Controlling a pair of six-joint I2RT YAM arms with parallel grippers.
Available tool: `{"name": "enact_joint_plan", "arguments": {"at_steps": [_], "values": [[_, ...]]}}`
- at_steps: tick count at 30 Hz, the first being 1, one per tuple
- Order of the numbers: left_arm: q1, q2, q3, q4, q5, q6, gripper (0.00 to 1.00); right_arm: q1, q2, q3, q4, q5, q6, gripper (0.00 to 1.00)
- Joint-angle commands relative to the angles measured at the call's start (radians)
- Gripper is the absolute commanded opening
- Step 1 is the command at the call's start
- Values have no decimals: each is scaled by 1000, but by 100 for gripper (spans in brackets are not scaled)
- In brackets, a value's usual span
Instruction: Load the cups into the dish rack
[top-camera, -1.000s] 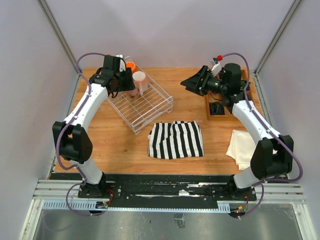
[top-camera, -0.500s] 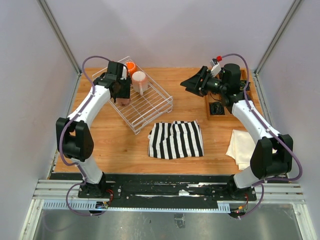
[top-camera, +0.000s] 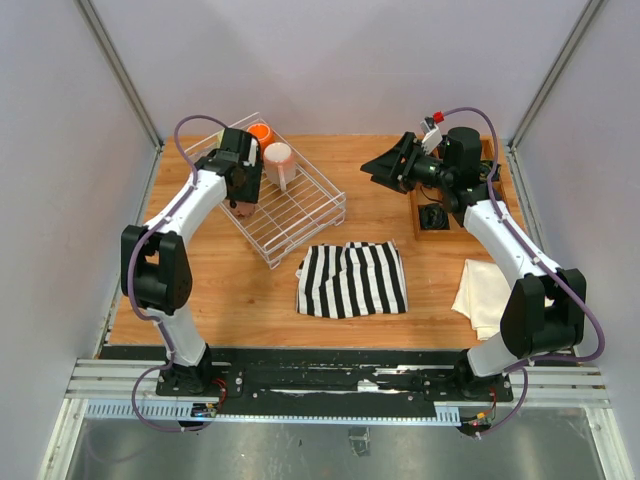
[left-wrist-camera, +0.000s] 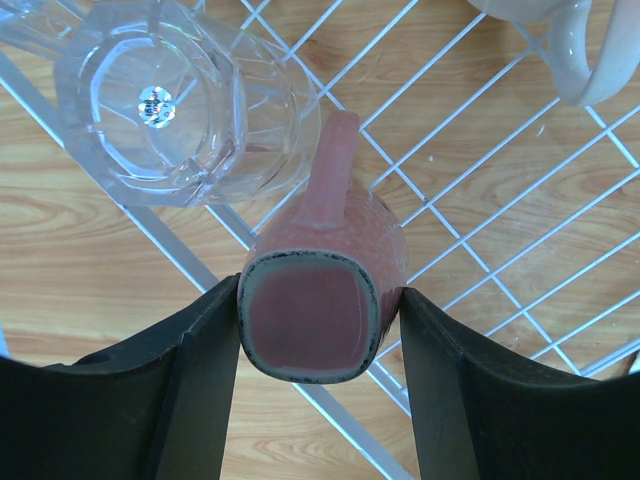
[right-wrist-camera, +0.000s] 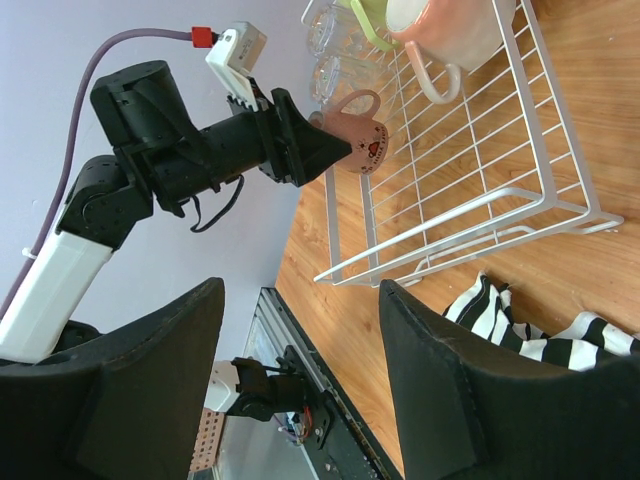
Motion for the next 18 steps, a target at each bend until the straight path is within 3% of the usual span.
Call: {"name": "enact_joint_plan", "arguments": {"at_steps": [1, 18], "values": [[-2, 3, -8, 65, -14, 12, 1, -15, -7, 0, 13, -15, -5, 64], [-3, 36, -51, 79, -27, -25, 0, -15, -2, 1, 13, -18, -5, 64]]}}
